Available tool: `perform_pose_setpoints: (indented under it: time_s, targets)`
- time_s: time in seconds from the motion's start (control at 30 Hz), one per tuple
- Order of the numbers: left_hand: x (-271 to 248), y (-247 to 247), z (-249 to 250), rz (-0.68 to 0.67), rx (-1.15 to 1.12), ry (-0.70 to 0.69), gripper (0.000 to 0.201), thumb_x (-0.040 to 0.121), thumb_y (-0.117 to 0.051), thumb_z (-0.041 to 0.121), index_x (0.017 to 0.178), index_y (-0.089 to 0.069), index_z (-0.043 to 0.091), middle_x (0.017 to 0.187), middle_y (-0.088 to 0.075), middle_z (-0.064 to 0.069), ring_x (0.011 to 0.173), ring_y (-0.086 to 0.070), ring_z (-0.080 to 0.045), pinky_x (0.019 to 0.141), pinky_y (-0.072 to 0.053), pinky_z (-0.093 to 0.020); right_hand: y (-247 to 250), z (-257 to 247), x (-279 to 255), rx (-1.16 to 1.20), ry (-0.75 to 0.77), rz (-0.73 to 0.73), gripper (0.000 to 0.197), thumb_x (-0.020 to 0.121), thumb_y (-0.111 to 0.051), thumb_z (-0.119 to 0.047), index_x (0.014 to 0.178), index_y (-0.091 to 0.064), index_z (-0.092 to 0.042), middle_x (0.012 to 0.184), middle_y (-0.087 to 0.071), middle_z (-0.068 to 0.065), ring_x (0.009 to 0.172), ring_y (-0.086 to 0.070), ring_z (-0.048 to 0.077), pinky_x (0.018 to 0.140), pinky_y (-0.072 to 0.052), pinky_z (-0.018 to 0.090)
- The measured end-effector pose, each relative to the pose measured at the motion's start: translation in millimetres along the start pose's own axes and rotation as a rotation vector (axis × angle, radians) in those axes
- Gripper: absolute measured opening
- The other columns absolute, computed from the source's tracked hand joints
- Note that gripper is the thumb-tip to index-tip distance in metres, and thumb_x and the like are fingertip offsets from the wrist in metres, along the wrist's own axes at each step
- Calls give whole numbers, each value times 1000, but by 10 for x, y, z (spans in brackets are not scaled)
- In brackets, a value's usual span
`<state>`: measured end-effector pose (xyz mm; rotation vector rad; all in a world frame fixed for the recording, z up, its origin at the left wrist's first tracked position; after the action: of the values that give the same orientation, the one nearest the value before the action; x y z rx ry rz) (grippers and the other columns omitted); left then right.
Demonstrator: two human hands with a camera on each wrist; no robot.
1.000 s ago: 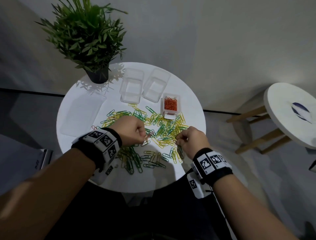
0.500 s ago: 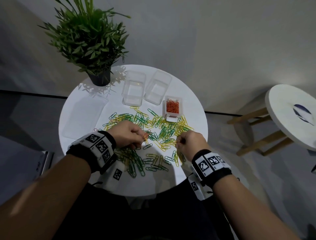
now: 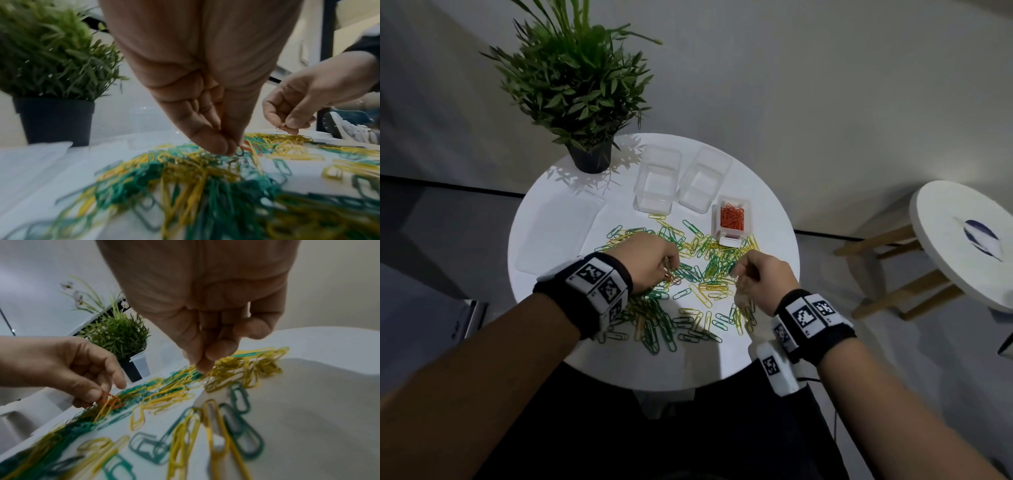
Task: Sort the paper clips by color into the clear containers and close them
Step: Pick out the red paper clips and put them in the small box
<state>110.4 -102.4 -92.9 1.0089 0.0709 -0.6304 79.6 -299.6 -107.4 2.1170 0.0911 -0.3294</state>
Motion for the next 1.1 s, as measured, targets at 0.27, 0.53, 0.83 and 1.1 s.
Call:
perform_pose_setpoints:
  time_s: [0.27, 0.53, 0.83, 1.1]
  targets:
    - [79, 195, 123, 8, 121, -35, 39, 93, -51, 6, 123, -65, 27, 128, -62, -4, 118, -54, -23, 92, -40, -24, 98, 354, -43, 401, -161, -47, 39, 90, -38, 11, 81, -64, -17, 69, -63, 8, 48, -55, 12, 45, -42, 20]
    - [121, 198, 97, 74, -333, 26, 23, 87, -66, 9, 89, -76, 30, 77, -72, 5, 67, -64, -2, 65, -48, -16, 21, 496, -136, 1153, -332, -138, 22, 92, -44, 13, 91, -63, 2, 77, -71, 15, 68, -72, 23, 60, -60, 27]
    - [639, 316, 424, 332, -564, 61, 16, 85, -68, 6, 91, -77, 18, 89, -71, 3, 78, -62, -6, 77, -48, -18, 250, 247, 226, 1172, -327, -9, 24, 91, -39, 18, 83, -57, 4, 73, -59, 21, 46, -61, 17, 48, -52, 25]
    - [904, 242, 687, 278, -359, -52, 34, 90, -55, -1, 113, -70, 20, 106, -71, -4, 101, -65, -16, 95, -50, -29, 533, -140, 773, 676, -102, 115, 42, 84, -43, 17, 82, -62, -20, 82, -72, 9, 65, -65, 19, 69, -58, 35]
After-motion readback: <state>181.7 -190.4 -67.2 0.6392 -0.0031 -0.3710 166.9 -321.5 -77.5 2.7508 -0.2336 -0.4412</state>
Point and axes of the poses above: each hand's wrist, its own x-axis towards the middle knuckle, its own y-axis out of the back of the hand, z = x × y, the point moved 8 cm from there along x, towards the middle knuckle
